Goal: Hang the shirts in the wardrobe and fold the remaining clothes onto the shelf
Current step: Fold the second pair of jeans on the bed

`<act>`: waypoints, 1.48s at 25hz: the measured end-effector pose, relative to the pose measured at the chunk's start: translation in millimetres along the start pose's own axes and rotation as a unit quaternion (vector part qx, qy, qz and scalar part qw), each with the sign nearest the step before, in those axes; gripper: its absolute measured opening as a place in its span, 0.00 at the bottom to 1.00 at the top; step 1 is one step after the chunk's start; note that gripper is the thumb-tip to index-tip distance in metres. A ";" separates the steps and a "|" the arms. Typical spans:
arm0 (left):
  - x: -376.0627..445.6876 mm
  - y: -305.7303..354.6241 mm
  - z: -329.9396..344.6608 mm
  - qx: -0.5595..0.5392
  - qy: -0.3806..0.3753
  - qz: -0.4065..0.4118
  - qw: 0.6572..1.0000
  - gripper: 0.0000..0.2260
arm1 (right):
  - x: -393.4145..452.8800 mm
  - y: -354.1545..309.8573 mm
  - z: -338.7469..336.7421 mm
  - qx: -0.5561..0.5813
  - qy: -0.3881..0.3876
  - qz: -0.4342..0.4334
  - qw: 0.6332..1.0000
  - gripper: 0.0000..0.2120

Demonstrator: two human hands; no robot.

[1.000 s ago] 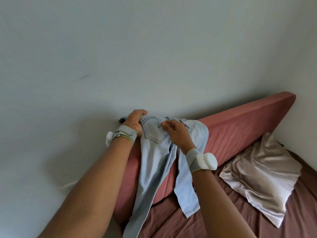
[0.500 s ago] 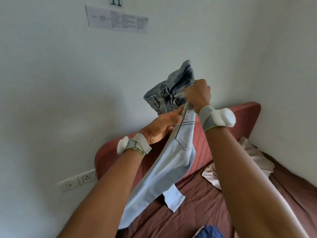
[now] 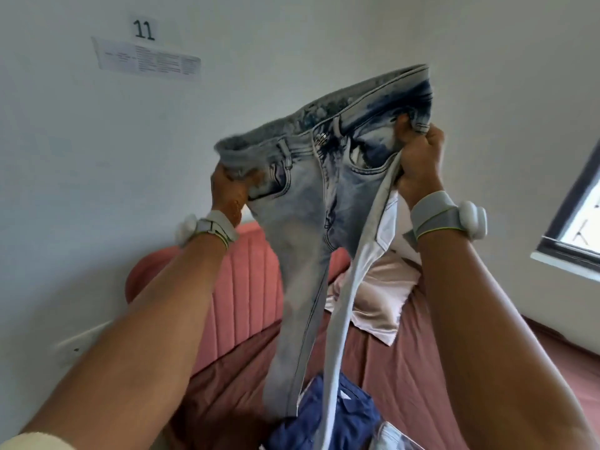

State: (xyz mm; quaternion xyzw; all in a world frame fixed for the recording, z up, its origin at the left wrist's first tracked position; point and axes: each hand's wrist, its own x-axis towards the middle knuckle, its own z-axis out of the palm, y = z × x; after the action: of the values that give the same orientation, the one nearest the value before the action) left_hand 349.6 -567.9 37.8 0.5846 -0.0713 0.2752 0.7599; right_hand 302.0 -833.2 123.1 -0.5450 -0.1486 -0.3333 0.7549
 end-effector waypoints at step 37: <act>-257.9 150.3 260.0 0.274 -0.147 0.144 0.939 0.19 | -106.2 -170.8 -159.1 -0.348 0.103 0.007 0.932 0.07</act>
State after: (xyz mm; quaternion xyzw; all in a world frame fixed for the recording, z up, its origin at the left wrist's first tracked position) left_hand 113.5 -870.6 134.1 0.7879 -0.1871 0.3015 0.5034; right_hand 88.4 -975.1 126.7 -0.7372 0.0591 -0.4136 0.5310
